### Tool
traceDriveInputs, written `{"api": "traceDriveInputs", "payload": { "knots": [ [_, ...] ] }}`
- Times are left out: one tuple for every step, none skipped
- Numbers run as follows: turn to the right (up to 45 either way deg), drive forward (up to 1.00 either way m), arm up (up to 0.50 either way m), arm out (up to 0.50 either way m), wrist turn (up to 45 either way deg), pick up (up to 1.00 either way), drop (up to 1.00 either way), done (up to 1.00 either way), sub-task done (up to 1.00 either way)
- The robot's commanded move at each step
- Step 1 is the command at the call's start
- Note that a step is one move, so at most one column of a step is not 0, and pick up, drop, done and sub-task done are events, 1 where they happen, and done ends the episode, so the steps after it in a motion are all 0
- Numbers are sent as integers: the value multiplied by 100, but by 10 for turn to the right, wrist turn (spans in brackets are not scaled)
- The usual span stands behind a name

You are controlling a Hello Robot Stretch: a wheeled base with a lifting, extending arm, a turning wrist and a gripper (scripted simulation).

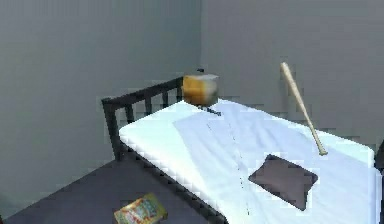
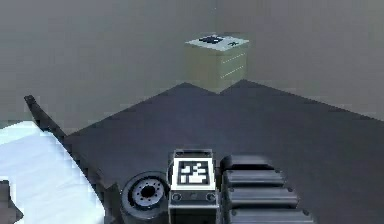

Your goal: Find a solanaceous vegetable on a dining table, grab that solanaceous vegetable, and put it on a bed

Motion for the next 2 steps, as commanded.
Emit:
{"api": "traceDriveInputs", "payload": {
  "knots": [
    [-150,0,0,0,0,0,0,0,0],
    [0,75,0,0,0,0,0,0,0]
  ]
}}
